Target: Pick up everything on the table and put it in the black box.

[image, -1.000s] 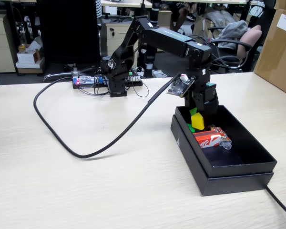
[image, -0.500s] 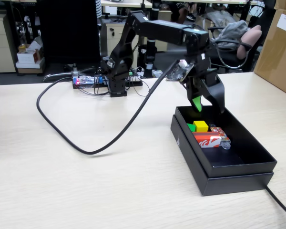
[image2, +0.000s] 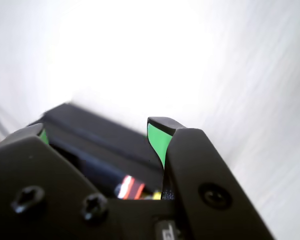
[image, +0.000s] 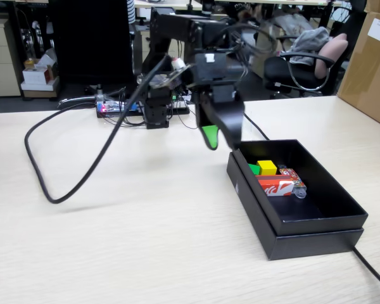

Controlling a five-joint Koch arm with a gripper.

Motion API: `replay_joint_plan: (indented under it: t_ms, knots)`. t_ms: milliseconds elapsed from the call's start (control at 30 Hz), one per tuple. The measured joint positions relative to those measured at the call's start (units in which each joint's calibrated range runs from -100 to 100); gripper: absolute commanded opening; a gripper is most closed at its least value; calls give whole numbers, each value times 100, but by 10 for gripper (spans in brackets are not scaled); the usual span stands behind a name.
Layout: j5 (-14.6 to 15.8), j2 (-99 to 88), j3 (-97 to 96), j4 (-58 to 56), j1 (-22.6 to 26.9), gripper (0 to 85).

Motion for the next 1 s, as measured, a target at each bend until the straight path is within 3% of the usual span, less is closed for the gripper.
replay_joint_plan:
  t_ms: [467, 1000]
  knots:
    - [-337, -899, -2849, 781, -332, 452]
    - [-493, -3699, -5963, 2911, -269, 453]
